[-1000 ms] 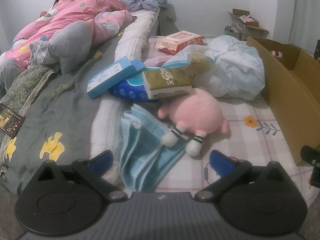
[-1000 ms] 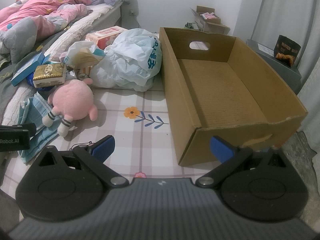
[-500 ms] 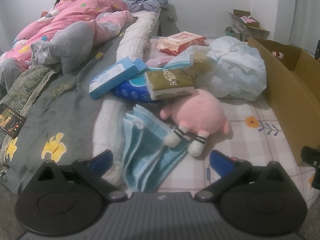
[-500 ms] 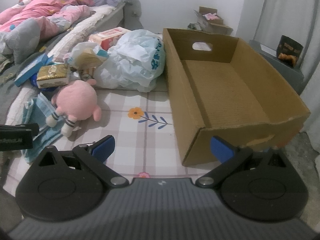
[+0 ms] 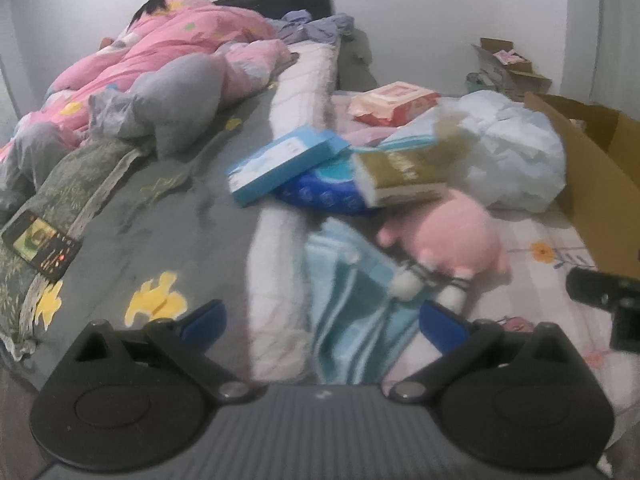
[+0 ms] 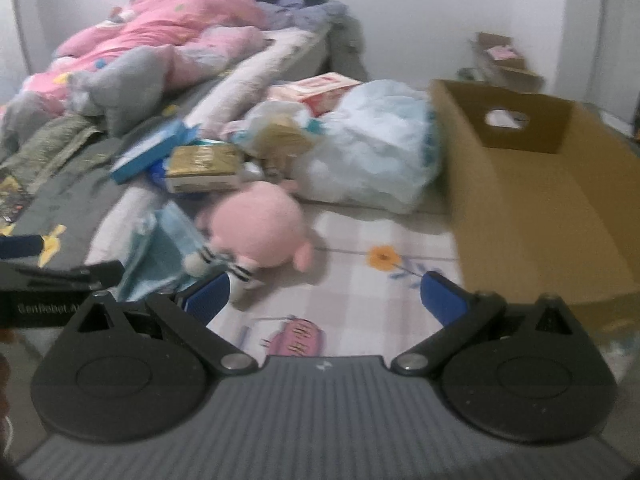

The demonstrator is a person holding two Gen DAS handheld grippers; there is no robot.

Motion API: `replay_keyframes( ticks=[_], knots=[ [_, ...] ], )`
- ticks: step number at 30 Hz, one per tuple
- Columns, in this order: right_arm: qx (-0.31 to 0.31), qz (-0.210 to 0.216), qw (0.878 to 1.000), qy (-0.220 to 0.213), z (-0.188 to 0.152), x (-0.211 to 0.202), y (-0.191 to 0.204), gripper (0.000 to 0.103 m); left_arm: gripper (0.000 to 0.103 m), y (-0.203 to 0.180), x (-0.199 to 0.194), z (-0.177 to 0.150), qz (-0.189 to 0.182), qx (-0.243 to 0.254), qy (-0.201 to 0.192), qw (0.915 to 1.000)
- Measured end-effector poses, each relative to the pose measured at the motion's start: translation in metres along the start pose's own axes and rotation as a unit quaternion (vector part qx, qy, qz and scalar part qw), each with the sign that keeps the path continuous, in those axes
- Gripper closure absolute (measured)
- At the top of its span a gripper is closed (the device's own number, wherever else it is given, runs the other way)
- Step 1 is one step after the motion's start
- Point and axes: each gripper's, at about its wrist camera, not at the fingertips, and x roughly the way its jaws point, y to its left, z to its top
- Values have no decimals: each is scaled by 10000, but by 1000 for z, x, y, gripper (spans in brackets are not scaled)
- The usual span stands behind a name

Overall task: Organize soft objects
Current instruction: 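Move the right tool over the blue-and-white box on the bed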

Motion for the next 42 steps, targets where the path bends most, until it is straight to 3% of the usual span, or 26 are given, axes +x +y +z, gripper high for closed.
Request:
replay_keyframes(
  ticks=[6,11,15,17,22,25,28,31,33,36,42],
  knots=[
    [49,622,9980,-87,19,20,8,1,6,19,14,0,-69,-124,101,9998],
    [205,1139,9922,-461,57,27,15,1,7,45,16,22,-174,-355,-320,9987],
    [516,1801,9812,-459,91,42,24,2,7,67,17,46,-198,-419,-768,9960],
    [664,2033,9761,-389,105,53,31,7,7,79,21,62,-64,-393,-965,9945],
    [571,2469,9671,-223,123,76,64,24,14,115,48,108,205,-498,-981,9937],
    [459,2641,9634,-24,125,93,90,36,21,135,77,139,-66,-672,-746,9949],
    [525,2695,9613,241,121,118,110,49,22,138,115,166,-508,-579,-320,9965],
    [663,2636,9612,478,115,145,123,58,22,136,157,186,-1169,-589,194,9912],
    [742,2609,9607,594,110,159,129,60,23,132,184,193,-1388,-612,554,9869],
    [737,2538,9624,628,106,169,133,64,29,129,219,196,-1526,-689,1025,9805],
    [705,2478,9644,599,107,169,132,66,29,138,238,191,-1656,-988,1349,9719]
  ],
)
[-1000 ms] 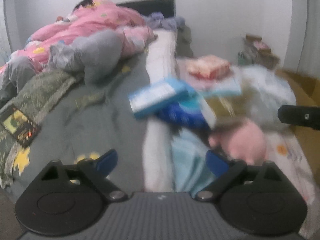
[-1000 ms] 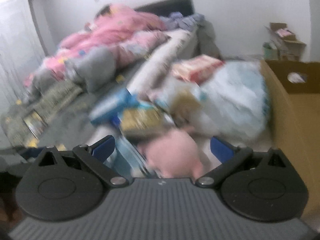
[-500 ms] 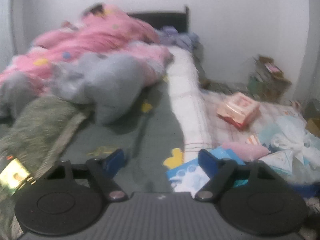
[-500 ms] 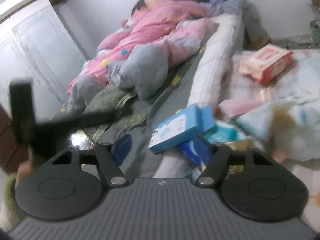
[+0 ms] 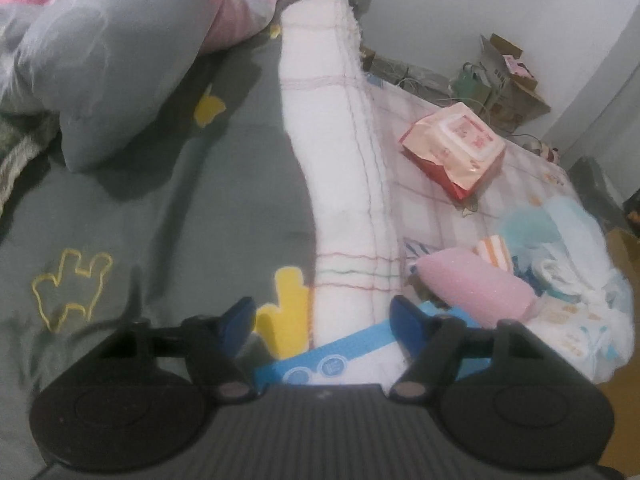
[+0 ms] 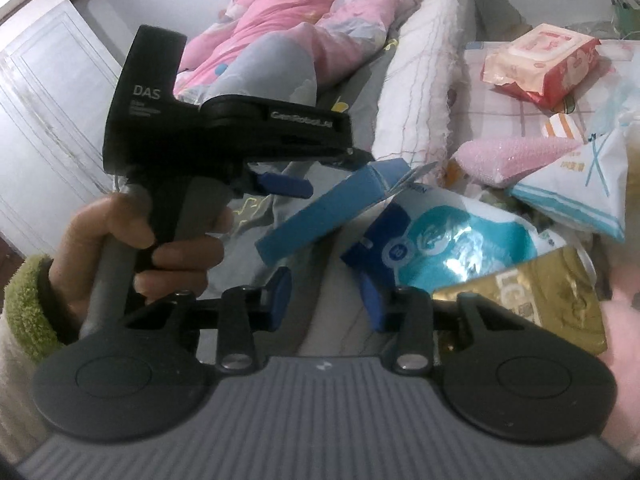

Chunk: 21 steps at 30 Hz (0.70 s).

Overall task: Organize soft objects
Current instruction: 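Move the right tool over the blue-and-white box on the bed, then close the right gripper on the blue-and-white box and lift it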

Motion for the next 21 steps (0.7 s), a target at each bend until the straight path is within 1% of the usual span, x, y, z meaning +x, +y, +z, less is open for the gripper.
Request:
replay_keyframes(
  ticks=[1,3,8,9,12,13,15,17,21],
  knots=[
    [0,4,10000,3,2,-1,-1,66,29,4,-4,-2,-139,-93,58,9998],
    [14,10,10000,2,4,-2,-4,66,31,9,-8,-3,-329,-129,128,9993],
    [102,0,9999,14,5,3,-7,66,31,15,-17,-12,-529,-221,287,9979],
    [107,-1,9999,15,5,2,-6,66,32,16,-19,-12,-543,-236,265,9979],
    [122,31,9999,30,4,2,-5,66,30,19,-30,-6,-501,-202,-142,9984],
    [111,28,9999,31,4,2,-4,66,28,19,-31,-2,-535,-237,-255,9980],
    [118,28,9999,38,4,3,-3,66,26,19,-26,6,-675,-297,-313,9968],
    [140,15,9999,44,4,3,-4,66,26,19,-12,13,-723,-358,-185,9966],
    [134,-10,9999,52,5,5,-4,66,32,18,12,14,-712,-466,298,9959]
  ],
)
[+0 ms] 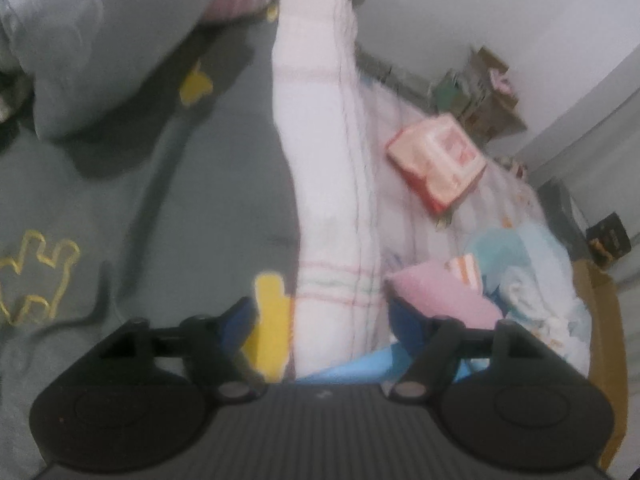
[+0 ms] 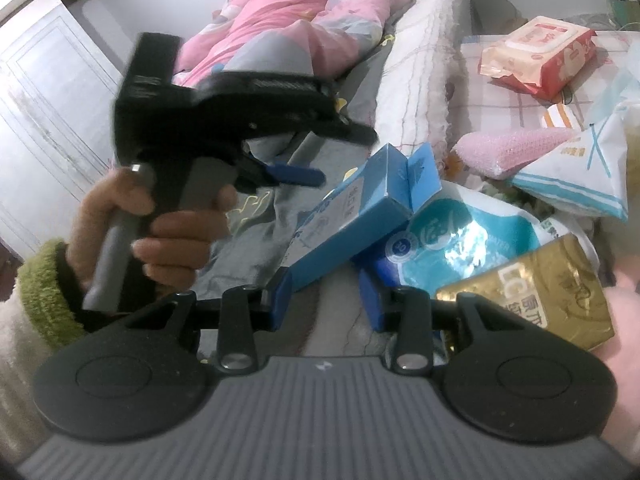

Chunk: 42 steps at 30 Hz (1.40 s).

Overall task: Organize soft objects
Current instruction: 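Close the right gripper on the blue-and-white box and lift it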

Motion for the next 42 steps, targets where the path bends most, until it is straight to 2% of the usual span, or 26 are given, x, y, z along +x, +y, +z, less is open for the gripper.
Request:
replay_keyframes(
  ticks=[4,9,17,20,24,28,33,37,42],
  knots=[
    [11,-10,10000,40,-1,2,-2,66,32,5,-5,-13,-256,-147,270,9992],
    [161,56,9996,225,-10,6,-6,66,32,14,-31,-29,-383,-302,245,9985],
    [436,185,9987,166,-19,0,-17,66,30,24,-74,-65,-593,-420,24,9974],
    [466,239,9986,124,-20,0,-18,66,30,24,-85,-78,-558,-385,-111,9976],
    [455,491,9977,-49,-18,-8,-14,66,29,29,-94,-90,-586,-496,-136,9970],
    [285,456,9984,-148,-13,-6,-6,66,30,30,-101,-95,-265,-433,-424,9978],
    [340,403,9986,-62,-18,-7,-12,66,27,19,-111,-95,132,110,-856,9962],
    [501,361,9981,49,-28,-6,-16,66,27,8,-110,-88,203,438,-951,9943],
    [705,284,9970,142,-37,6,-14,66,30,-3,-89,-71,276,706,-984,9923]
  ],
)
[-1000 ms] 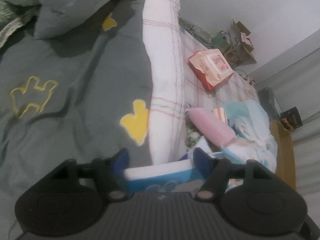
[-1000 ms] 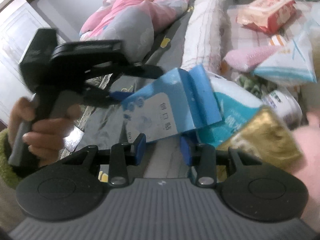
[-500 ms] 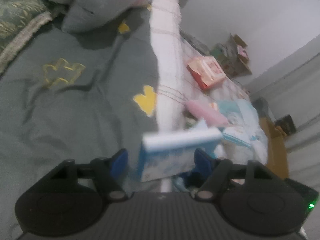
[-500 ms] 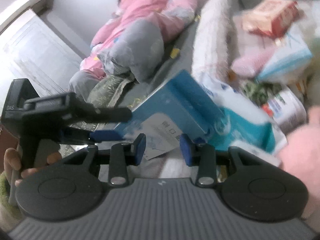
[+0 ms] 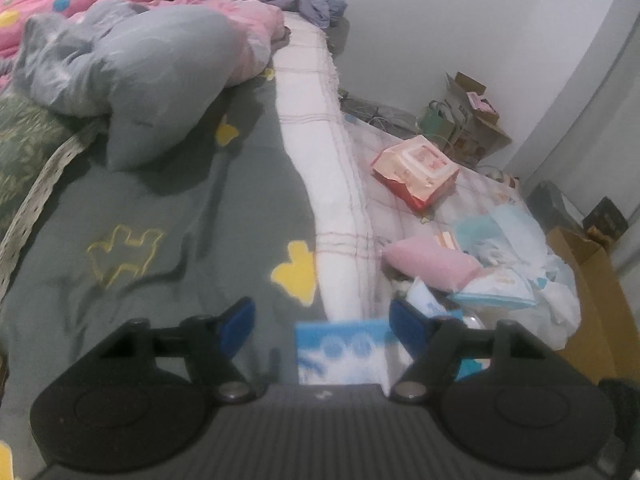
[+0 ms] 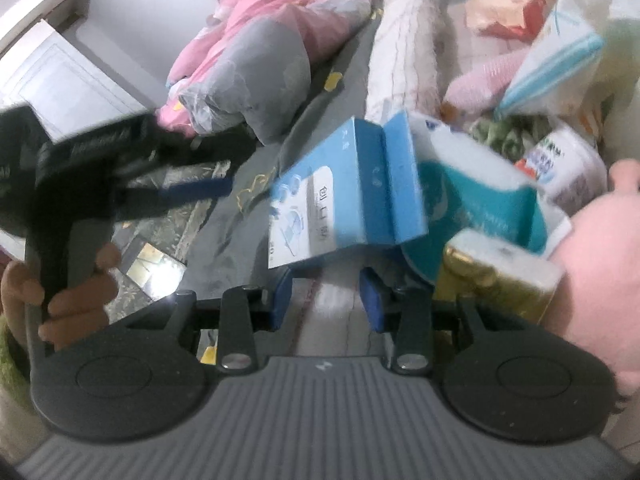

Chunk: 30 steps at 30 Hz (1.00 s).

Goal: Organize soft objects

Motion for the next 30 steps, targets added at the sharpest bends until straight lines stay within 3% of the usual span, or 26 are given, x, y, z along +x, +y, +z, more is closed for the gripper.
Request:
replay_keyframes(
  ticks=[6,13,18,25,30],
  knots=[
    [217,-136,9994,-239,-6,15,3,67,33,2,34,8,-59,26,184,9998],
    [350,-306,9987,-188,-21,23,10,67,39,4,49,1,-121,7,434,9990],
    [358,-238,9988,-233,-13,23,14,66,45,-2,41,-3,-67,33,441,9990],
    [347,-197,9979,-517,-5,-14,4,66,46,-9,16,-6,-305,-300,538,9976],
    [148,-126,9984,-537,-10,-43,-4,66,46,-20,0,-26,-552,-575,560,9952]
  ],
)
